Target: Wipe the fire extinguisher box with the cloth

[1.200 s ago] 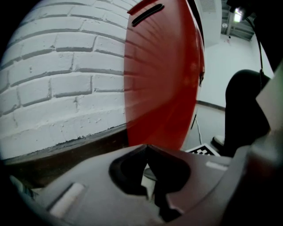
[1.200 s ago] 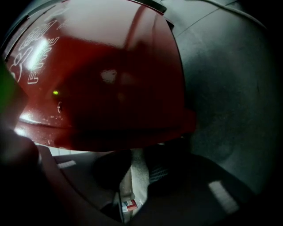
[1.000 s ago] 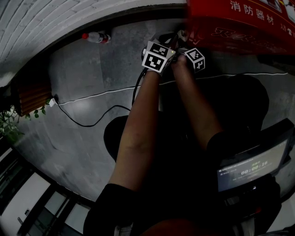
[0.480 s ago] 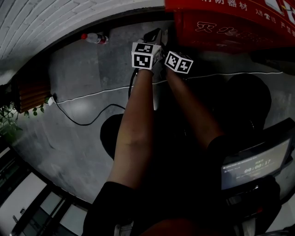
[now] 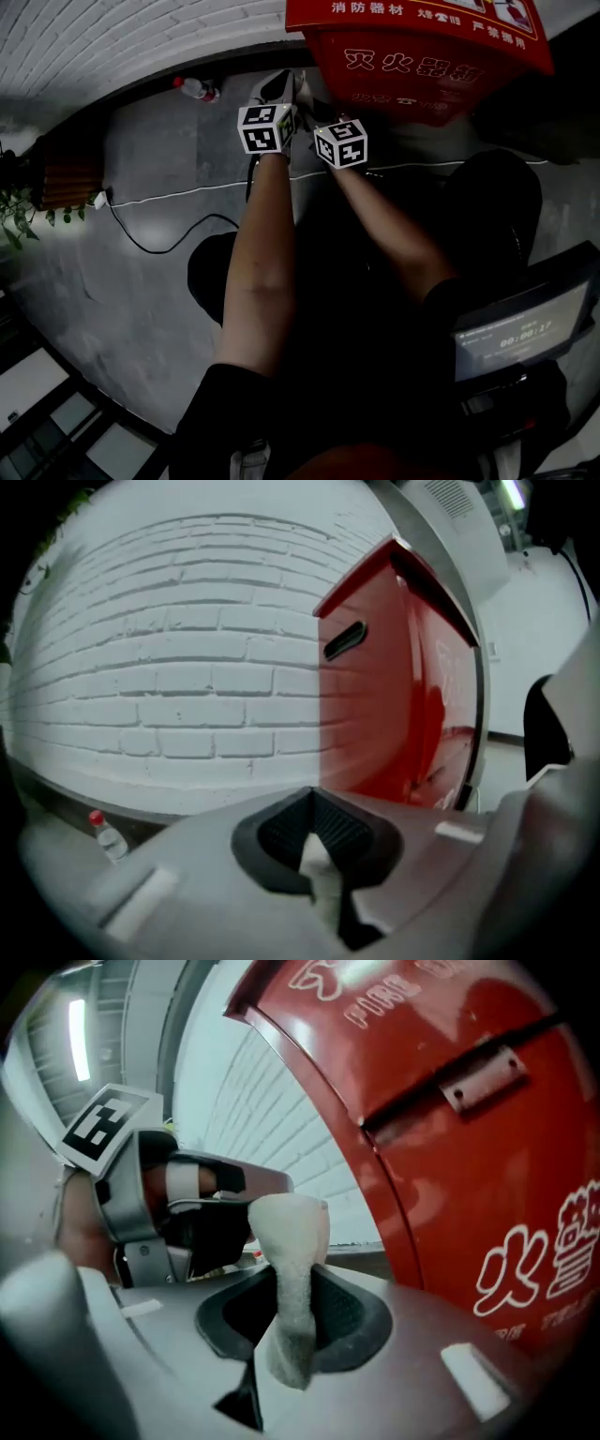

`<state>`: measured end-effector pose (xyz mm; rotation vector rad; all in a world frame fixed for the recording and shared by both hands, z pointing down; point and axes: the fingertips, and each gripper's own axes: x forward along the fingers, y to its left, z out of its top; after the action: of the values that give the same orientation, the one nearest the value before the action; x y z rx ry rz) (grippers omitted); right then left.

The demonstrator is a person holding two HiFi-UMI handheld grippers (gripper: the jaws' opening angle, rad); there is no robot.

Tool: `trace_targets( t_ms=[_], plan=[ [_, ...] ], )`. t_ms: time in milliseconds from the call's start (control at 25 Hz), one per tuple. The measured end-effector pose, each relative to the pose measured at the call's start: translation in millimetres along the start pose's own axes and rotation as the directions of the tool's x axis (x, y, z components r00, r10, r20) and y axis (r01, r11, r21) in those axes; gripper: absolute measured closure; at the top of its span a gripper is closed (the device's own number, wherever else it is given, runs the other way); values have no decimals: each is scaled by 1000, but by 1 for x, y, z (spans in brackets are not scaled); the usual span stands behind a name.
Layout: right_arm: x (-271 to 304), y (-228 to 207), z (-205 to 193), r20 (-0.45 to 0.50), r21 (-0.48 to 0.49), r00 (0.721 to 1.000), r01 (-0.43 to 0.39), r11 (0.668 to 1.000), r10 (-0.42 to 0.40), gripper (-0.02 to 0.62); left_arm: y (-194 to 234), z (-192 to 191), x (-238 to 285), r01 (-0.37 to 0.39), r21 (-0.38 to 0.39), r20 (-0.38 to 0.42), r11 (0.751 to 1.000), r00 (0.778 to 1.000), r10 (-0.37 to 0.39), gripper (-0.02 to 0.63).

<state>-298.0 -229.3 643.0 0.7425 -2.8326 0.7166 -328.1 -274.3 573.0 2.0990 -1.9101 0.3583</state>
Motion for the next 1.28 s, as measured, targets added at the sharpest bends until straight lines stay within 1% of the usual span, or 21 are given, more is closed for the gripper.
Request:
trace_targets(
  t_ms=[80, 200, 280, 400, 480, 560, 680, 880, 1040, 1120, 1200, 1280],
  plan=[
    [-14, 8, 8, -5, -55, 999, -39, 998, 39, 505, -2, 14, -11, -27, -14, 29, 1000, 999, 27, 606],
    [-38, 13, 30, -3, -136, 995, -97, 986, 98, 505, -6, 30, -20, -72, -38, 73, 997, 995, 75, 606],
    [-54, 15, 43, 13, -153, 995, -95, 984, 98, 505, -20, 34, -32, -64, -59, 77, 996, 995, 69, 606],
    [-74, 13, 57, 43, -137, 996, -70, 988, 77, 503, -36, 30, -52, -61, -94, 73, 994, 995, 68, 606],
    [-84, 15, 60, 42, -167, 995, -79, 983, 87, 503, -42, 28, -62, -72, -108, 81, 992, 993, 81, 606],
    [-94, 18, 63, 44, -197, 994, -85, 977, 95, 503, -47, 32, -69, -79, -109, 101, 991, 991, 90, 606],
    [-109, 22, 72, 61, -217, 993, -81, 973, 96, 503, -54, 43, -79, -82, -111, 138, 990, 986, 98, 606],
    [-131, 22, 90, 93, -237, 993, -50, 970, 73, 503, -76, 55, -90, -74, -99, 154, 992, 984, 88, 606],
    [-149, 24, 103, 114, -246, 991, -44, 968, 74, 503, -92, 64, -99, -46, -67, 177, 997, 983, 57, 606],
    [-161, 33, 117, 126, -273, 988, -50, 961, 88, 503, -99, 75, -109, -19, -64, 196, 998, 980, 31, 606],
    [-173, 41, 134, 141, -319, 984, -56, 946, 106, 503, -104, 88, -117, 9, -74, 216, 997, 976, 7, 606],
    [-181, 45, 151, 166, -355, 978, -60, 933, 126, 503, -104, 100, -122, 23, -92, 243, 995, 970, 0, 606]
  ],
)
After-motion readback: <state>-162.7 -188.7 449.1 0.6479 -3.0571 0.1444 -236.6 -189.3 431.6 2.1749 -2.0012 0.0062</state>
